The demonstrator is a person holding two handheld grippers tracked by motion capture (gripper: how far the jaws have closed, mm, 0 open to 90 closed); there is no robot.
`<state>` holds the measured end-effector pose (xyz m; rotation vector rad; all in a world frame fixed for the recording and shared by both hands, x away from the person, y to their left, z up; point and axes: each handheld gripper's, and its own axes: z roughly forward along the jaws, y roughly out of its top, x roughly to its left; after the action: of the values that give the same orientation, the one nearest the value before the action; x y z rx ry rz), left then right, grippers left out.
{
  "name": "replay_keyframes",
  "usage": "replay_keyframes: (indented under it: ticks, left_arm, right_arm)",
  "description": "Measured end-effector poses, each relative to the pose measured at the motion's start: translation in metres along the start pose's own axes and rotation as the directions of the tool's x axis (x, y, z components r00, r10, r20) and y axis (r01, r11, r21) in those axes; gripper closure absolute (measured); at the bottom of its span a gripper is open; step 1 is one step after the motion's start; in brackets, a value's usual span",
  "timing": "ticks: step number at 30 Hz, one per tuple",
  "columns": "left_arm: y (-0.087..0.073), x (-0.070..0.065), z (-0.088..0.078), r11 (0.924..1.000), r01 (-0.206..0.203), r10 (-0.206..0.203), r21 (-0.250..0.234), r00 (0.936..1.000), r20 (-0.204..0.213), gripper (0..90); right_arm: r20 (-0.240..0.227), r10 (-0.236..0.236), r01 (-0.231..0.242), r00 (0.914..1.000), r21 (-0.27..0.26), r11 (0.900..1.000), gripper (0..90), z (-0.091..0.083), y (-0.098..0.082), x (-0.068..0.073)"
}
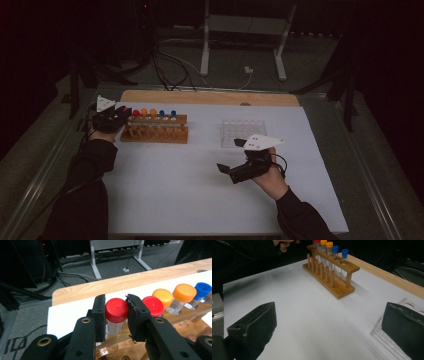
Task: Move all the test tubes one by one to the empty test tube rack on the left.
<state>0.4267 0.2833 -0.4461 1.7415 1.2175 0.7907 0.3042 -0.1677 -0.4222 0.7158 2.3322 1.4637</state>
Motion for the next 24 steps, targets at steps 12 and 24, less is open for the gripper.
replay_keyframes:
  ticks: [12, 24]
  left_arm:
    - [0.010, 0.004, -0.037, 0.9932, 0.059, -0.062, -0.100, 0.9978, -0.025, 22.7]
    - [-0.015, -0.028, -0.080, 0.9912, 0.067, -0.038, -0.114, 0.9703, 0.239, 0.4]
  right_arm:
    - [0.011, 0.005, -0.005, 0.9999, -0.007, 1.000, 0.2, -0.003, 0.001, -0.002]
    - [0.017, 0.000, 0.001, 0.9999, -0.011, 1.000, 0.2, -0.005, 0.001, 0.000]
